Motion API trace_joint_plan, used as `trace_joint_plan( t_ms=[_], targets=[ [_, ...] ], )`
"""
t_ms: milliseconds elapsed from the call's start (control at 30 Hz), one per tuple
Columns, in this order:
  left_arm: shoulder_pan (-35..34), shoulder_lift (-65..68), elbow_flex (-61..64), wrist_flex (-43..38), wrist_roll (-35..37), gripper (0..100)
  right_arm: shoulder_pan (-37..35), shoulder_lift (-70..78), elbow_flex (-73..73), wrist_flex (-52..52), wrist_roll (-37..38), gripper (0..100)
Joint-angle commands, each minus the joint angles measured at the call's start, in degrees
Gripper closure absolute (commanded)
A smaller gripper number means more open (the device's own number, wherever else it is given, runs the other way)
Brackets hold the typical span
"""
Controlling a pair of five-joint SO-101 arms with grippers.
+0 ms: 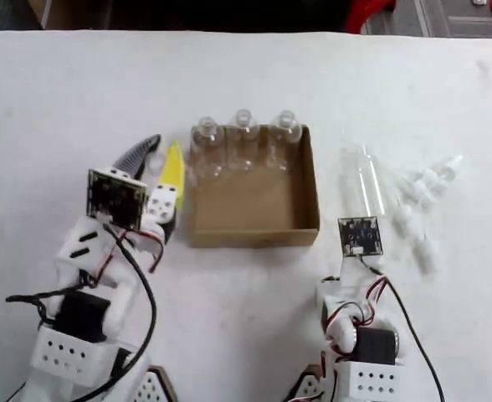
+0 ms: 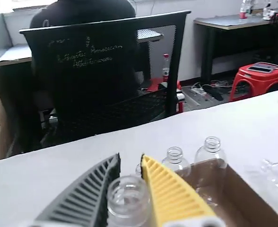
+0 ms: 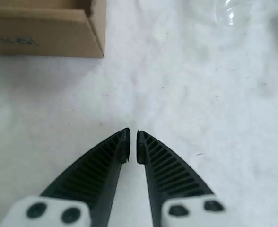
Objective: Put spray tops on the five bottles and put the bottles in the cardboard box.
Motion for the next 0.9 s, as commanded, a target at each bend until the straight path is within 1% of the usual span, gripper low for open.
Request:
trace_joint_plan(
  t_ms=[0,100,300,367,733,800,867],
  targets=[
    [2.7,1.2,-3.4,-1.8,5.5,98,0.5,-0.3,0.5,0.3,-0.3,98.2],
    [2.3,5.3,-2.6,-8.3,7.1,98,0.5,-0.3,0.5,0.3,-0.3,98.2],
    [3.4,18.1,2.2,-26.7,7.4,98,0.5,-0.3,0.5,0.3,-0.3,98.2],
    [3.8,21.8,3.1,-31.5,7.4,98,0.5,-0.3,0.5,0.3,-0.3,98.2],
    [6.3,43.5,3.1,-49.6,7.2,98,0.5,-0.3,0.5,0.3,-0.3,98.2],
    [6.5,46.7,2.8,-52.2,7.1,98,0.5,-0.3,0.5,0.3,-0.3,98.2],
    [6.6,49.5,1.8,-53.2,7.2,98,0.5,-0.3,0.5,0.3,-0.3,98.2]
  ],
)
